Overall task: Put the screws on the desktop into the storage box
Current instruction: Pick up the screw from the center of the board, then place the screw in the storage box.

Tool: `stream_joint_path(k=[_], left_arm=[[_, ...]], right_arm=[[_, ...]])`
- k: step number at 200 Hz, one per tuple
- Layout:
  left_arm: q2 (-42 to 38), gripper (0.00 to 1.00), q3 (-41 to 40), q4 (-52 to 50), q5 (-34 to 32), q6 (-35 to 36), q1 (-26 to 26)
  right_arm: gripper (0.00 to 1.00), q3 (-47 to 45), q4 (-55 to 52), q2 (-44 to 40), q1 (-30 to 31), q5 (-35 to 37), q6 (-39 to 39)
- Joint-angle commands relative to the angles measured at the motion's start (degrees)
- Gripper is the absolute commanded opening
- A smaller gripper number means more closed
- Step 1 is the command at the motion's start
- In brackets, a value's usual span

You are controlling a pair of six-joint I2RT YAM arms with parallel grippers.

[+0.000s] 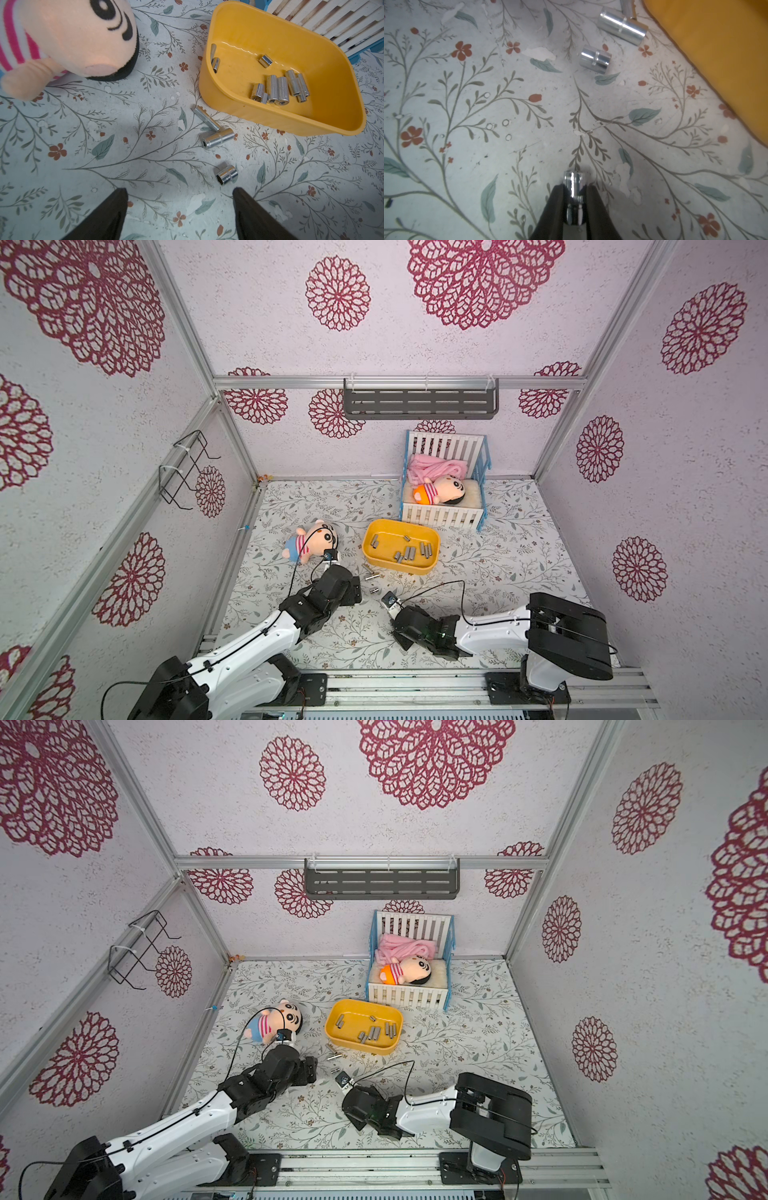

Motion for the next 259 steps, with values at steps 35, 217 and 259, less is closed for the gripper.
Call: stream_joint_path(k=[35,217,259], left_arm=[[-0.4,0.85,-0.2,0.6,-0.9,0.3,-0.5],[1.7,0.85,0.6,0.8,-0.1,0.3,-0.5],[2.2,0.85,0.7,0.8,0.6,0.2,-0.5]], right_arm=[[0.02,0.5,-4.5,-5.6,0.2,3.6,-0.5],[0.04,12.7,-1.5,-7.1,-34.9,-10.8,1.9],[0.09,13.8,-1.6,-3.1,-35.7,-11.6,1.6]])
